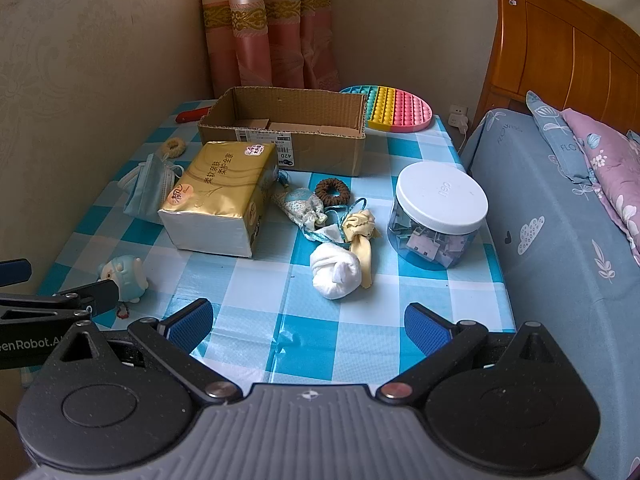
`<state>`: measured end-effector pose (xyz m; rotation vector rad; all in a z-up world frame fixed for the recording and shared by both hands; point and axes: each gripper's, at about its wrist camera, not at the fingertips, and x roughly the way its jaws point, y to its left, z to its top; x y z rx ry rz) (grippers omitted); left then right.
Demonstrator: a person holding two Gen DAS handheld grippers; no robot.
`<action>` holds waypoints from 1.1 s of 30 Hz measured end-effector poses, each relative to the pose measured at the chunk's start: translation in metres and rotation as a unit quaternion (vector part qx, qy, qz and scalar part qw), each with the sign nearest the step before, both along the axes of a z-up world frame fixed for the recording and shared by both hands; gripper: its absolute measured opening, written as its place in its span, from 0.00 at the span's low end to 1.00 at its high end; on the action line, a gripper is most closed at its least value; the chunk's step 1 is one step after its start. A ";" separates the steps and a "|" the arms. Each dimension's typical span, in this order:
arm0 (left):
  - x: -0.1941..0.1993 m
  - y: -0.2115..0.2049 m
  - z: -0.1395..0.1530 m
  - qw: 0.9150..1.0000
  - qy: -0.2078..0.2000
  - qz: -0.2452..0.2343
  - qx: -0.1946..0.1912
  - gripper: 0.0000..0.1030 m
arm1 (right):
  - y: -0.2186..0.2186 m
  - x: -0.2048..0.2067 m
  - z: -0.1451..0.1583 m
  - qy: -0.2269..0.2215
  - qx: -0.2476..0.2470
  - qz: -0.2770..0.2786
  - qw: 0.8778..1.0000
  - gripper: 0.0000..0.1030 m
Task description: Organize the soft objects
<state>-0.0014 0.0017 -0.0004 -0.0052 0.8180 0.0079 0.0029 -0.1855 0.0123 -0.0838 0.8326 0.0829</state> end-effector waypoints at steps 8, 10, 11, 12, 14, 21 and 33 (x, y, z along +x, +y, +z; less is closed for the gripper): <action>0.000 0.000 0.001 1.000 -0.001 0.000 0.001 0.99 | 0.000 0.000 0.000 0.000 0.000 0.000 1.000 1.00; 0.000 0.001 0.001 1.000 -0.001 0.000 0.001 0.99 | 0.000 0.000 0.001 0.000 0.000 0.000 1.000 1.00; 0.000 0.001 0.001 1.000 -0.001 0.000 0.001 0.99 | 0.000 0.000 0.000 0.000 0.000 0.000 1.000 1.00; 0.000 0.000 0.001 1.000 0.000 0.000 0.001 0.99 | 0.000 0.000 0.000 0.000 0.000 0.001 1.000 1.00; 0.000 0.000 0.001 1.000 -0.001 0.000 0.001 0.99 | 0.000 -0.001 0.000 0.000 0.000 0.000 1.000 1.00; 0.000 0.001 0.001 1.000 -0.001 0.000 0.001 0.99 | 0.000 0.000 0.001 -0.001 0.000 0.001 1.000 1.00; 0.001 0.001 0.003 1.000 -0.002 0.000 0.002 0.99 | 0.000 0.000 0.003 -0.001 0.001 0.001 1.000 1.00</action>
